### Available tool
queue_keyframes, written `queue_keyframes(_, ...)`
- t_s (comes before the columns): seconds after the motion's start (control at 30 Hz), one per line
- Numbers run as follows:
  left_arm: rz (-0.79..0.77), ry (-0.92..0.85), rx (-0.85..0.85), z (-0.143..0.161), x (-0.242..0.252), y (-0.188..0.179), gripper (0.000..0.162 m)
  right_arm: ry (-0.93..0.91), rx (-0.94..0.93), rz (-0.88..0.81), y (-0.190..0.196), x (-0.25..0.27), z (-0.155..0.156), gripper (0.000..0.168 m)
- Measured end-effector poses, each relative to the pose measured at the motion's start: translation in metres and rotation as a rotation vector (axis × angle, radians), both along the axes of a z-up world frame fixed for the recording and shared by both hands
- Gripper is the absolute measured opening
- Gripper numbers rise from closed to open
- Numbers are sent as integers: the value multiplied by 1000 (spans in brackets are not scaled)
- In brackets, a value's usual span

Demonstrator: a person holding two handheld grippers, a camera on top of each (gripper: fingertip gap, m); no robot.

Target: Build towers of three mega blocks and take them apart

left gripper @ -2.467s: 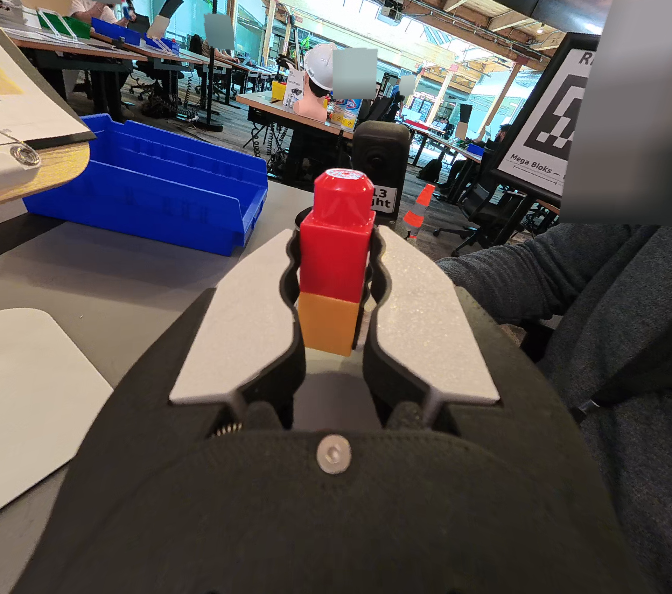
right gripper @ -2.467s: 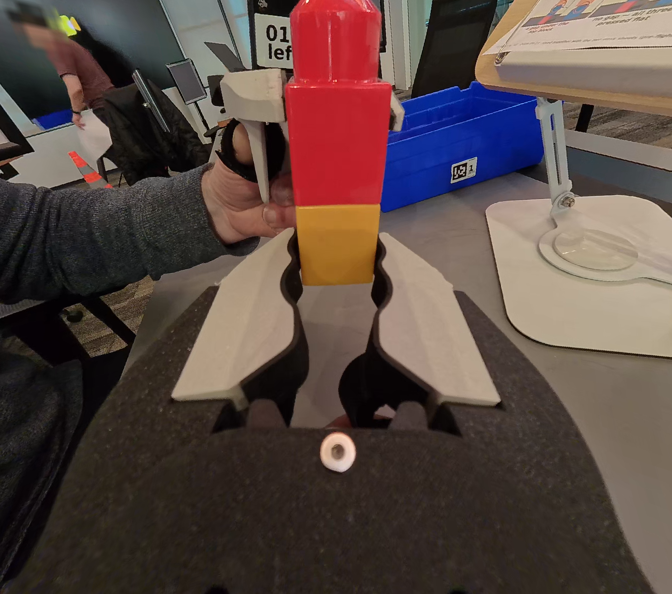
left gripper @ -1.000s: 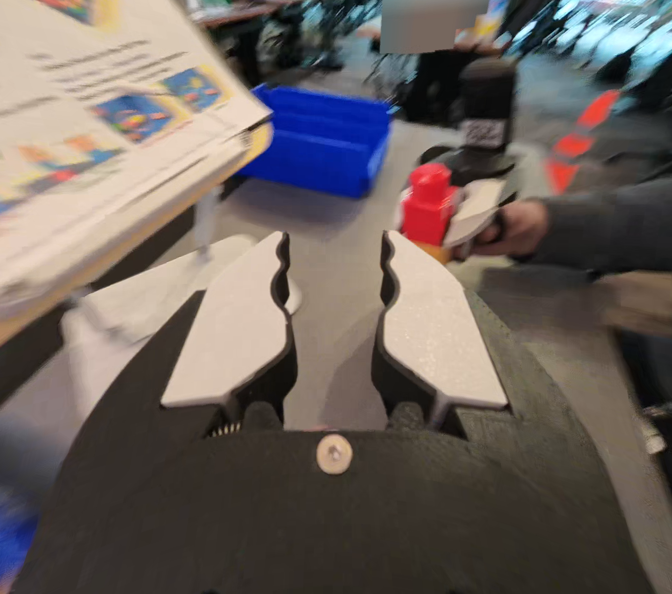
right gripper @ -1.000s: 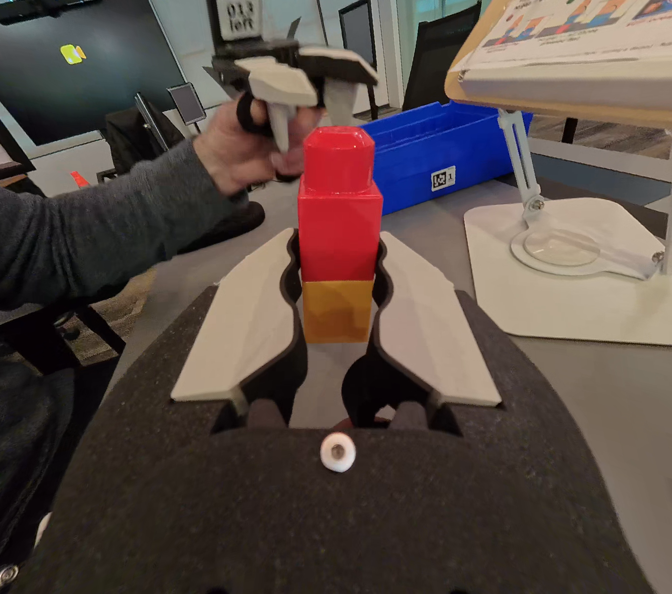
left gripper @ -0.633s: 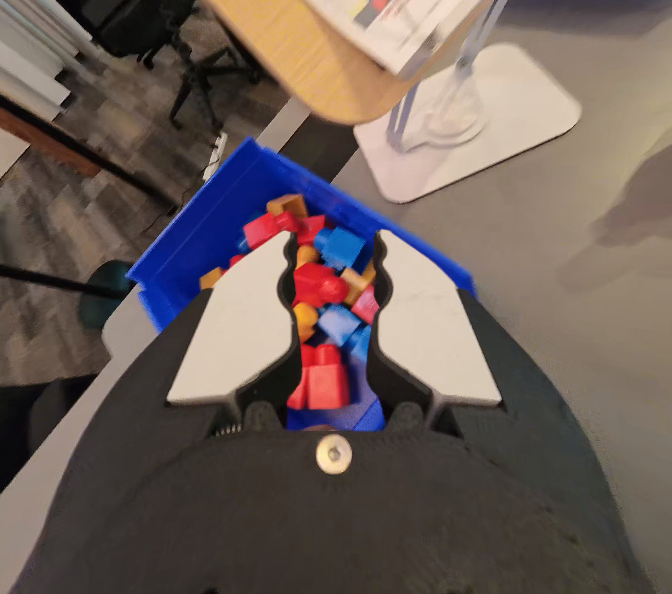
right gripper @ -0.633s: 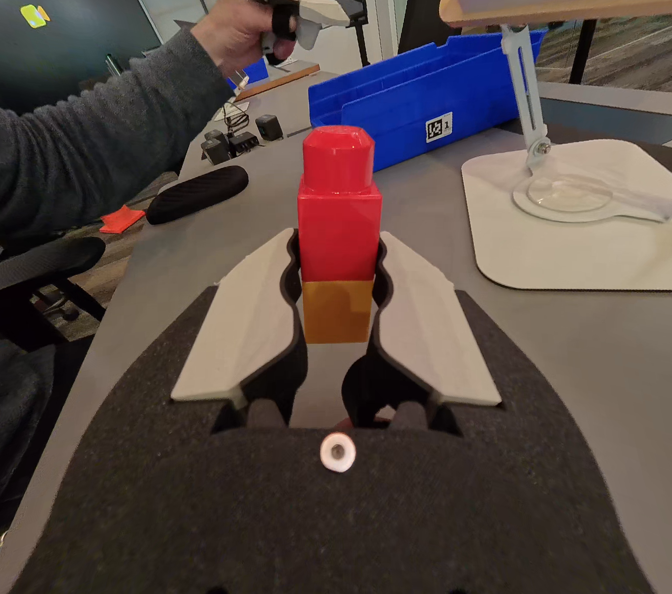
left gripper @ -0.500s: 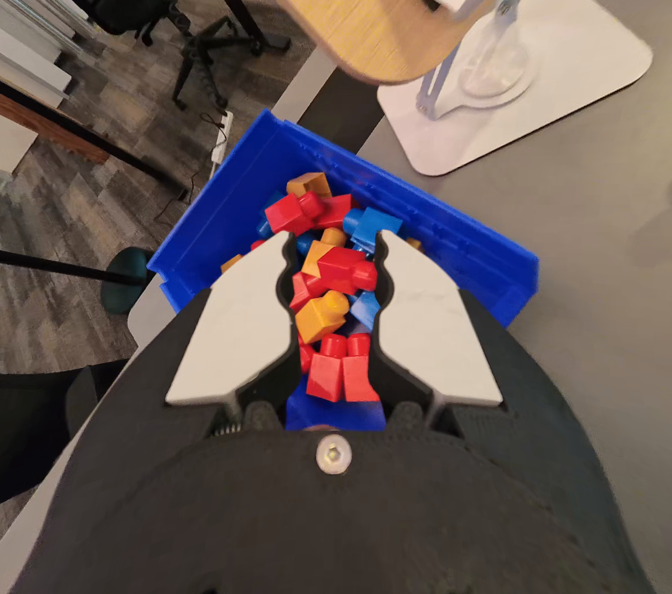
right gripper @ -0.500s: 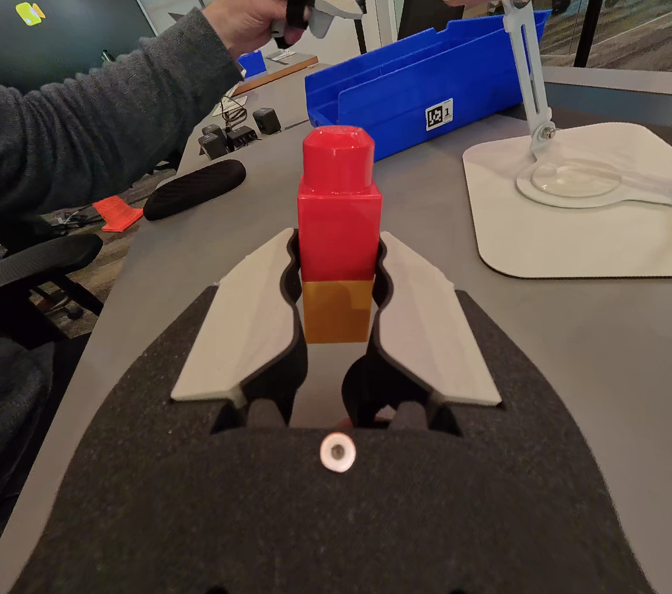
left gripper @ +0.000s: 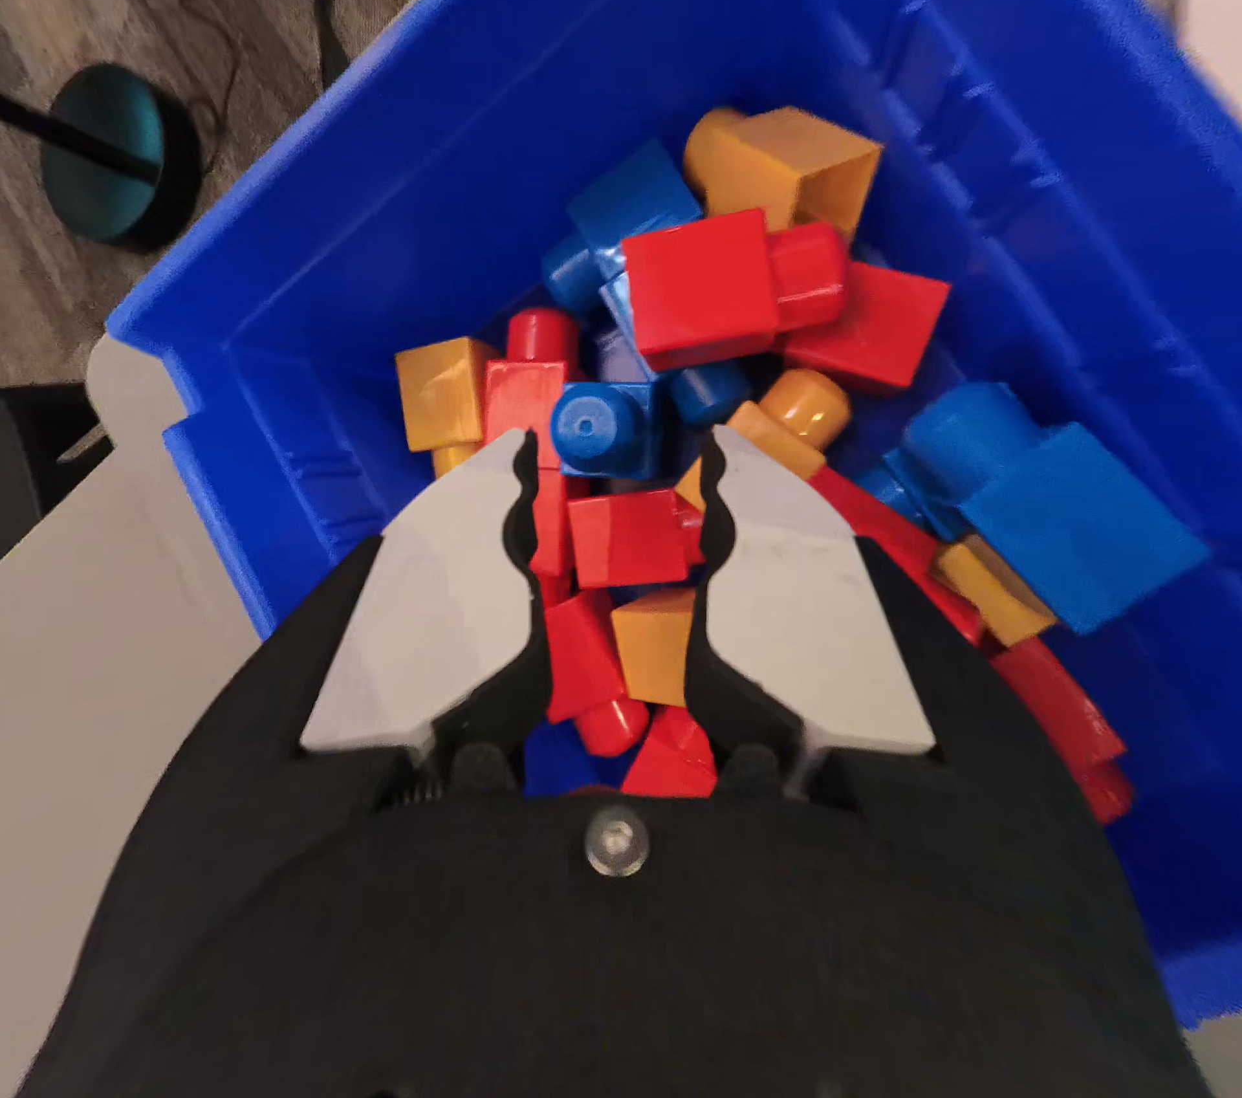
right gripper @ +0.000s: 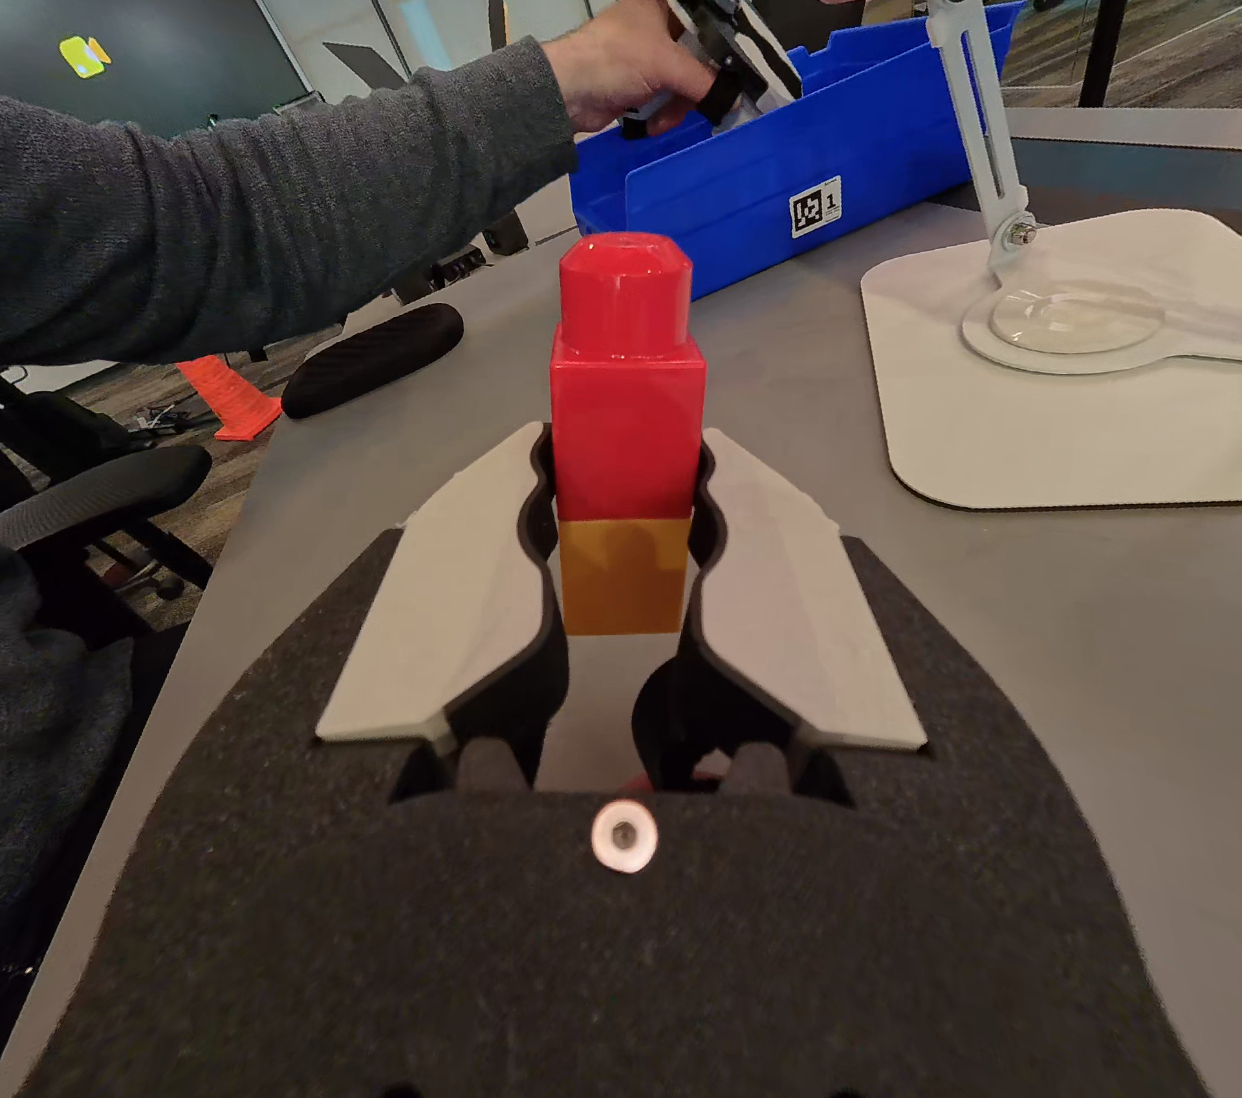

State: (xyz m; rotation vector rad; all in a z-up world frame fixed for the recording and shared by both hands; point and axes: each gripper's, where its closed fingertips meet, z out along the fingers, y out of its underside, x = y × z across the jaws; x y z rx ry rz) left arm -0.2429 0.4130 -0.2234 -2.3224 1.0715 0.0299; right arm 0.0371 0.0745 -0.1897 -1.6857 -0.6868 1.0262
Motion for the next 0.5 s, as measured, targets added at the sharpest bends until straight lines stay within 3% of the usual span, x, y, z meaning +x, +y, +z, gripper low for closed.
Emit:
queue_keyframes(0.23,39,48,-103,-25,-3,3,47,6,1,-1,0,1,1,36)
queue_keyframes(0.5,77,-56,-128,-30,-5,7,33,1,-2,0,0,0,0,37)
